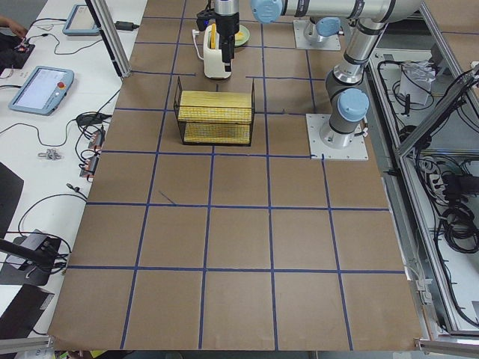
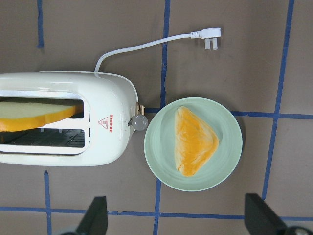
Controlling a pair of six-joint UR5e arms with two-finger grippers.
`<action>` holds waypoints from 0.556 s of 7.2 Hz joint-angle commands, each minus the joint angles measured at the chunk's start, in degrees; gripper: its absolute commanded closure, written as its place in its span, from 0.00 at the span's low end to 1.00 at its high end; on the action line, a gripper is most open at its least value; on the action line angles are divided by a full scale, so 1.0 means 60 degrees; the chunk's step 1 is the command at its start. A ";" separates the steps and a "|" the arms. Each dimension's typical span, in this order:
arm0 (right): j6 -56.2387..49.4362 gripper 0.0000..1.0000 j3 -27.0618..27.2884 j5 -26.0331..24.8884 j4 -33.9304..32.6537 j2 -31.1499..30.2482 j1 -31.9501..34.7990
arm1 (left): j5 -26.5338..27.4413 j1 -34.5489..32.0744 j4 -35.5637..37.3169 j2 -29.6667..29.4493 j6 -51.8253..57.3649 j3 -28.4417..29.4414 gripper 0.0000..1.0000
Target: Press toaster with right arm
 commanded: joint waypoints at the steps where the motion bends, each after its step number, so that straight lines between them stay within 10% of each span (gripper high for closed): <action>1: -0.0003 0.00 0.0015 0.0001 -0.0006 0.0011 -0.0004 | 0.0000 0.0000 0.0000 0.0000 0.0000 0.0000 0.00; 4: -0.0003 0.00 0.0132 -0.0013 0.0038 -0.0076 -0.0004 | 0.0000 0.0000 0.0000 0.0000 -0.0014 0.0000 0.00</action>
